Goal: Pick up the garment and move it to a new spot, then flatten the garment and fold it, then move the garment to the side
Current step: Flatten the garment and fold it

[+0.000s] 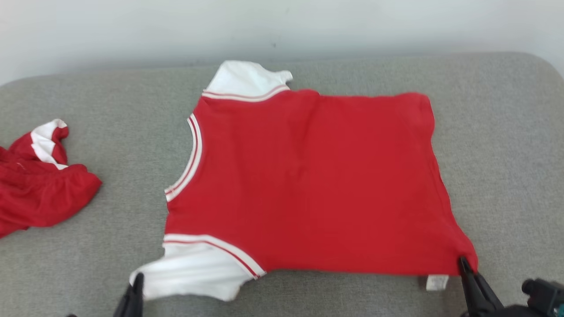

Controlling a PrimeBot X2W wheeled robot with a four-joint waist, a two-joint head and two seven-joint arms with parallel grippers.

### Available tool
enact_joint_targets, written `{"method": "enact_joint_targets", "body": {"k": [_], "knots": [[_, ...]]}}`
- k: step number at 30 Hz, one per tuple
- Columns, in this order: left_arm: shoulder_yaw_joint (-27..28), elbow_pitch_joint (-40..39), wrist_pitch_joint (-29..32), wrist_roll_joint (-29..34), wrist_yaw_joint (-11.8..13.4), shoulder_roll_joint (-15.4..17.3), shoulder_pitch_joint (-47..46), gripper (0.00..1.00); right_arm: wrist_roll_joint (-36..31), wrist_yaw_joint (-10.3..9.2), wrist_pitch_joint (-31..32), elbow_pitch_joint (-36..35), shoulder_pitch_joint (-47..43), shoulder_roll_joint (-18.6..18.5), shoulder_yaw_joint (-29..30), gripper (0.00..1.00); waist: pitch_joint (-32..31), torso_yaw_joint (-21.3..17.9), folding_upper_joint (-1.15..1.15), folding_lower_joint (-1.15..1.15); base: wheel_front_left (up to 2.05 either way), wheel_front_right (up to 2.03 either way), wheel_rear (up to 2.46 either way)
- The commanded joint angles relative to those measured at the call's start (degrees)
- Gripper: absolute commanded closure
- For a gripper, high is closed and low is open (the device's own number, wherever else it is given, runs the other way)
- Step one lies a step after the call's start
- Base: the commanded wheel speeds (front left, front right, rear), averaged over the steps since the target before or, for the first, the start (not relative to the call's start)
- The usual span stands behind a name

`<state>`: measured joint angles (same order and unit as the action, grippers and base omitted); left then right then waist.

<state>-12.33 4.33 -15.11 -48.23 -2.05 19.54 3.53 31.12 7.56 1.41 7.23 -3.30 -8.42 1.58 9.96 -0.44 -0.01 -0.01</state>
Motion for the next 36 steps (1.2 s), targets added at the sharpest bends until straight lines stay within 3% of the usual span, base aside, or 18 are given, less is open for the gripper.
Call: {"method": "enact_joint_targets", "body": {"k": [1,10,22,36], "knots": [[0.1,0.2,0.0,0.8,-0.1,-0.4,1.4,1.00,-0.7,-0.11,0.3,-0.5,-1.4,0.2,0.7,1.00,-1.7,1.0,0.01,0.01,0.00,0.00,0.00],[-0.7,-0.8,0.0,3.0,-0.4,-2.8,4.3,1.00,-3.2,-0.11,3.8,-5.6,-8.1,2.9,4.1,1.00,-1.9,1.4,0.01,0.01,0.00,0.00,0.00],[-2.7,-1.7,2.8,5.2,-2.4,-0.8,-6.6,1.00,-4.8,-0.11,6.5,-5.3,0.0,4.3,2.8,1.00,1.6,-0.7,0.01,0.01,0.00,0.00,0.00],[-3.8,14.3,4.3,4.7,-4.4,-0.8,-23.9,1.00,-5.4,-0.11,8.6,3.9,14.4,4.6,2.4,1.00,4.0,-2.6,0.01,0.01,0.00,0.00,0.00]]}}
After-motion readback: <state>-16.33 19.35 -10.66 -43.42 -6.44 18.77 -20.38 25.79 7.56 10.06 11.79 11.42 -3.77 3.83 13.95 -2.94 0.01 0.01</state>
